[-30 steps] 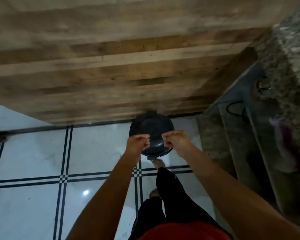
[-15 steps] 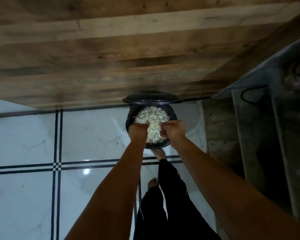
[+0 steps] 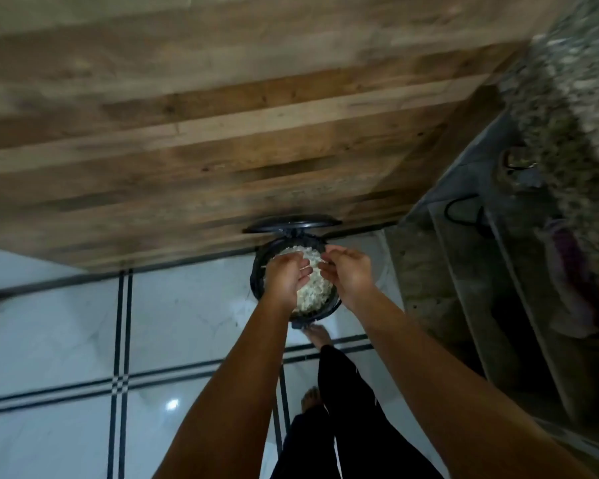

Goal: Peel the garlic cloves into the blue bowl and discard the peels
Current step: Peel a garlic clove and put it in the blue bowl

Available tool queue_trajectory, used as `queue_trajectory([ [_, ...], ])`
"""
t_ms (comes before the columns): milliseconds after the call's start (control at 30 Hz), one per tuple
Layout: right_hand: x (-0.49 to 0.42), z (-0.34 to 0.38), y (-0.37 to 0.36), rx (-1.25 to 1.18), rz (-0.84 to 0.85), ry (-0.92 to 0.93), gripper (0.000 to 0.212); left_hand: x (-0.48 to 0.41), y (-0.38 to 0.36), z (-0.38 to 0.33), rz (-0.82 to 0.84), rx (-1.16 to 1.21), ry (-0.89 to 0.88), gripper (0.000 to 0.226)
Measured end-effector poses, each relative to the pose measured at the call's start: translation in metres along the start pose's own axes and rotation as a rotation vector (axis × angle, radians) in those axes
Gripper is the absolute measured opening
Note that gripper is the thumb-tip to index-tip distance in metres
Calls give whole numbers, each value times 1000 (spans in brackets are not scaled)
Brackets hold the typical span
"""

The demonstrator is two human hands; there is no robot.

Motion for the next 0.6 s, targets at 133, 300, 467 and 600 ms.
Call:
queue_trajectory([
  [133,63,41,69,-234,-92,156,8,61,-57,-15,124,-62,-152,13],
  [300,164,75,211,-549,-275,385,7,179,-184,15,469,-211,-245,16],
  [467,265,57,360,-771,-534,543,11,306,-296,96,827,-356,-251,19],
  [600,334,18,467,-890,-716,659,12,403,-354,186,1050,-456,-208,15],
])
Point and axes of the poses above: each hand's wrist, its own x-axis away from the middle knuckle, its own y-axis out of the back of the hand, z = x × y, the point moved 10 cm from there along -x, towards the middle knuckle, and after that the axes turned 5 degrees about x, right-handed, at the moved point
